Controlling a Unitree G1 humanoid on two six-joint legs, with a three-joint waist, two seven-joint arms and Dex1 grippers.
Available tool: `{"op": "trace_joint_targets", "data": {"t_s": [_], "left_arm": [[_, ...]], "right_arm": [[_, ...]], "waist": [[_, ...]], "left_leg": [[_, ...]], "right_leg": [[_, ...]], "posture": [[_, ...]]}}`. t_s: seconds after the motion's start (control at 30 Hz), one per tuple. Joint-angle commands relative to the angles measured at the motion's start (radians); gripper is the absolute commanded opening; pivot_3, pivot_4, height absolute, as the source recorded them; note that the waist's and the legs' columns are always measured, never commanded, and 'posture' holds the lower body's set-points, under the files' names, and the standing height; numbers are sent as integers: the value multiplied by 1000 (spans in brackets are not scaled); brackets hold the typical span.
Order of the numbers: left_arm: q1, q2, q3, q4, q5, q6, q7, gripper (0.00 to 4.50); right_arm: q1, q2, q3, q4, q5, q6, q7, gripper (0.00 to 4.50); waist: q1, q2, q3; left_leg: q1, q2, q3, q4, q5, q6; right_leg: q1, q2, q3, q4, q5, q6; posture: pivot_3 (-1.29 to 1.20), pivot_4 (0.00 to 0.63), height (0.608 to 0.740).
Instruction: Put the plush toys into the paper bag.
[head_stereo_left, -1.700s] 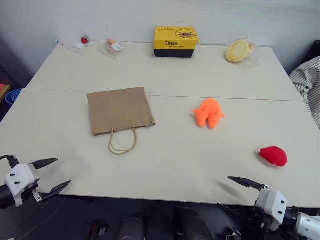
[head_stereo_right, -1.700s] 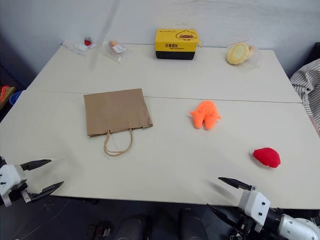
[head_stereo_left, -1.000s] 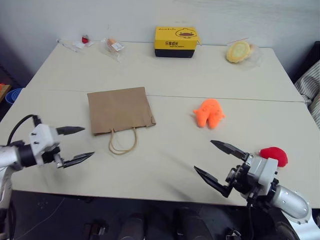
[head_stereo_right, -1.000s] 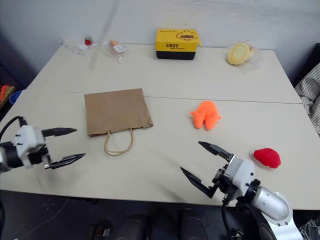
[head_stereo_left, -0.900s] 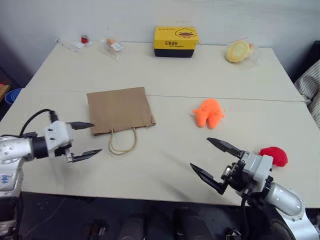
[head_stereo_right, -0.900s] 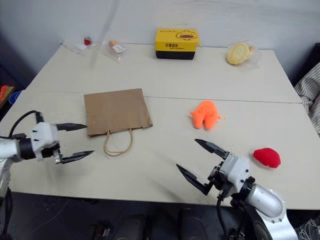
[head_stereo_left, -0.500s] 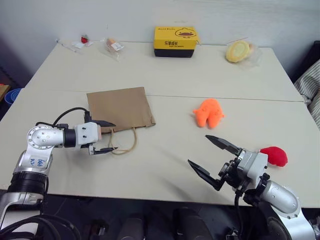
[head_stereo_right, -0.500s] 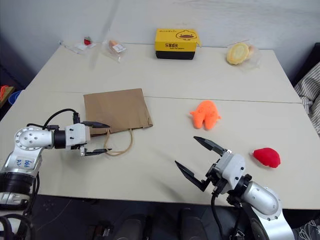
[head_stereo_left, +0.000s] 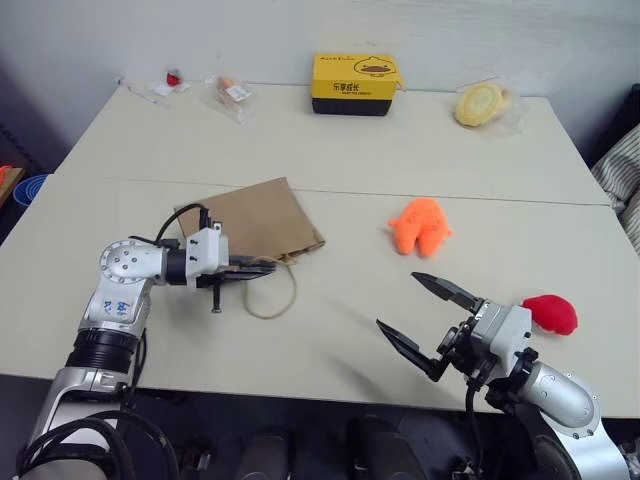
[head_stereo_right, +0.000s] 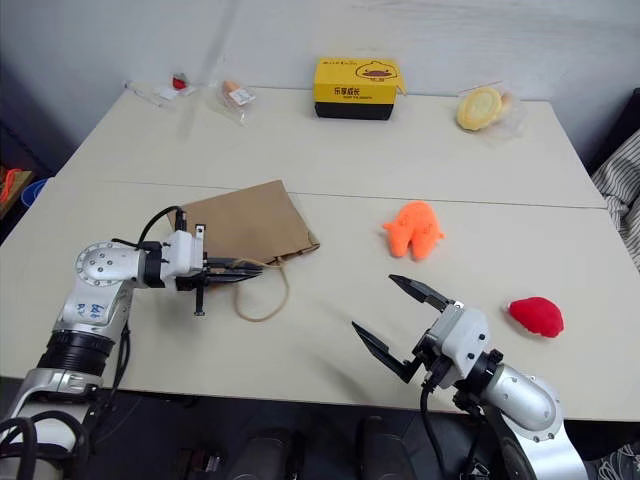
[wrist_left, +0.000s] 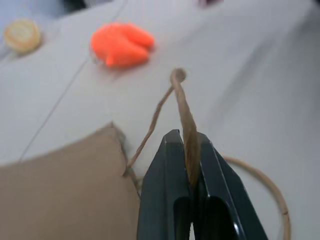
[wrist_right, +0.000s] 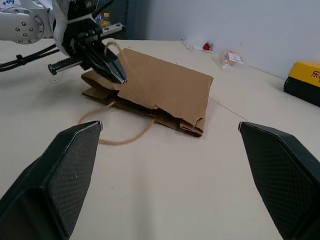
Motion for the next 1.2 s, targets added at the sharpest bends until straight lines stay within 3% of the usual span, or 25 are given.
{"op": "trace_joint_targets", "data": {"t_s": [0.03, 0.23, 0.4, 0.53, 0.83, 1.2], "left_arm": [[-26, -32, 21, -166, -138, 195, 33, 0], [-46, -91, 36, -274, -219, 370, 106, 0], [-41, -115, 30, -309, -221, 408, 119, 0], [-36, -139, 30, -335, -233, 433, 134, 0], [-28, -161, 35, -373, -261, 482, 147, 0], [-62, -188, 100, -391, -368, 573, 191, 0]], "right_arm": [[-75, -15, 23, -26, 61, 97, -7, 3868], [-274, 4, 147, 63, -37, 221, -46, 1715], [-415, 77, 226, 190, -104, 261, -82, 17], [-500, 107, 333, 319, -230, 214, -72, 17], [-626, 244, 373, 528, -304, 178, -93, 17], [-697, 273, 394, 771, -378, 146, -49, 17]], "waist": [[0, 0, 0], [-3, 0, 0], [-1, 0, 0], [-1, 0, 0], [-5, 0, 0], [-8, 0, 0]], "left_leg": [[0, 0, 0, 1, 0, 0], [0, 0, -1, 1, 0, 0], [0, 0, -1, 3, 0, -1], [-1, -1, -1, 4, -1, 0], [-1, -1, -1, 4, -1, 0], [-1, -1, -2, 4, -1, -1]], "right_leg": [[0, 0, 0, 0, 0, 0], [0, 1, 1, 1, 0, 0], [-1, 1, 1, 1, 0, 0], [-1, 0, 1, 1, 0, 0], [-2, 1, 0, 2, 0, 0], [-2, 1, 0, 2, 0, 0]], "posture": [[0, 150, 740], [0, 150, 740], [0, 150, 740], [0, 150, 740], [0, 150, 740], [0, 150, 740]]}}
